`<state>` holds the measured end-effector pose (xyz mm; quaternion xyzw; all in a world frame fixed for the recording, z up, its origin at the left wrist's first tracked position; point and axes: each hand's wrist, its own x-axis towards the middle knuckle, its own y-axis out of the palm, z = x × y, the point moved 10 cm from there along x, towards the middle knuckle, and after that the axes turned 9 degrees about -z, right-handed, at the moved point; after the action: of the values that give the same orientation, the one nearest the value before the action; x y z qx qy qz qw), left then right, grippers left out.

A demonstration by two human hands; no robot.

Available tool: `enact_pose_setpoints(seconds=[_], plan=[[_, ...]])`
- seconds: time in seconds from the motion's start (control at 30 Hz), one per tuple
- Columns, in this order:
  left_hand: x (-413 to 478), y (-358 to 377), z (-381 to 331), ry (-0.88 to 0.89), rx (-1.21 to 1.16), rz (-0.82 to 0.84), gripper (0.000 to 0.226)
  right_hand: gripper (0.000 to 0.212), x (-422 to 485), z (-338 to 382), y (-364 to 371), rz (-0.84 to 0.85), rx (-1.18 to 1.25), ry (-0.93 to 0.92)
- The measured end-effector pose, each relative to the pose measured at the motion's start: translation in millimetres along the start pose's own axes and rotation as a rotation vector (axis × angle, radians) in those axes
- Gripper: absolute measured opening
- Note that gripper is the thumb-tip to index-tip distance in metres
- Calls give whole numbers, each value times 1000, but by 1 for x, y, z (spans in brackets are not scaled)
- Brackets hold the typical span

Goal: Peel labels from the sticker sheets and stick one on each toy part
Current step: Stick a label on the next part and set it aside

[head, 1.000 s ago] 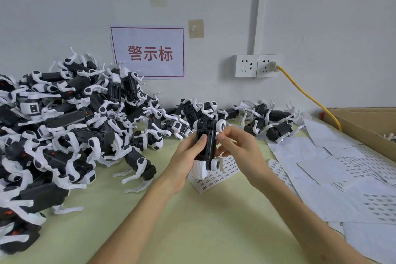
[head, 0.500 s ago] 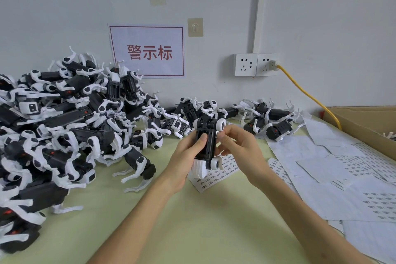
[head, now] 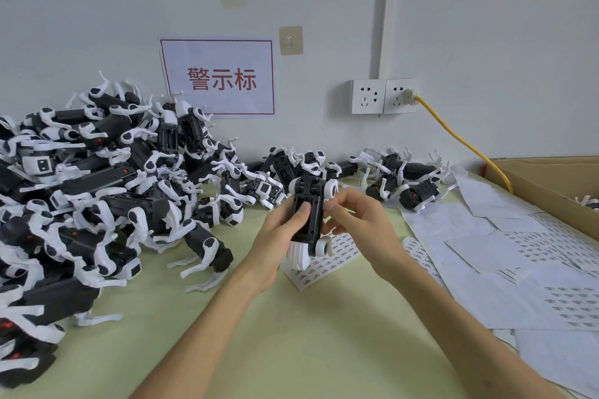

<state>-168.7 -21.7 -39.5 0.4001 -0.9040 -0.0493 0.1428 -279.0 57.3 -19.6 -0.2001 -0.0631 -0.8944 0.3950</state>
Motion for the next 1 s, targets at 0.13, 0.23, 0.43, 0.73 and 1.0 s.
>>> enact_pose_setpoints(seconds=[0.13, 0.23, 0.43, 0.73, 1.0], plan=[[1, 0, 1, 2, 13, -7, 37, 17, 0, 0, 0, 4, 11, 4], [0, -1, 0, 3, 22, -5, 40, 18, 0, -1, -1, 6, 19, 13], [-3, 2, -2, -26, -28, 11, 39, 35, 1, -7, -3, 4, 38, 71], [-8, 19, 5, -151, -159, 151, 42, 42, -6, -3, 17, 143, 174, 69], [-15, 28, 13, -322, -304, 271, 34, 48, -10, 3, 25, 250, 205, 15]])
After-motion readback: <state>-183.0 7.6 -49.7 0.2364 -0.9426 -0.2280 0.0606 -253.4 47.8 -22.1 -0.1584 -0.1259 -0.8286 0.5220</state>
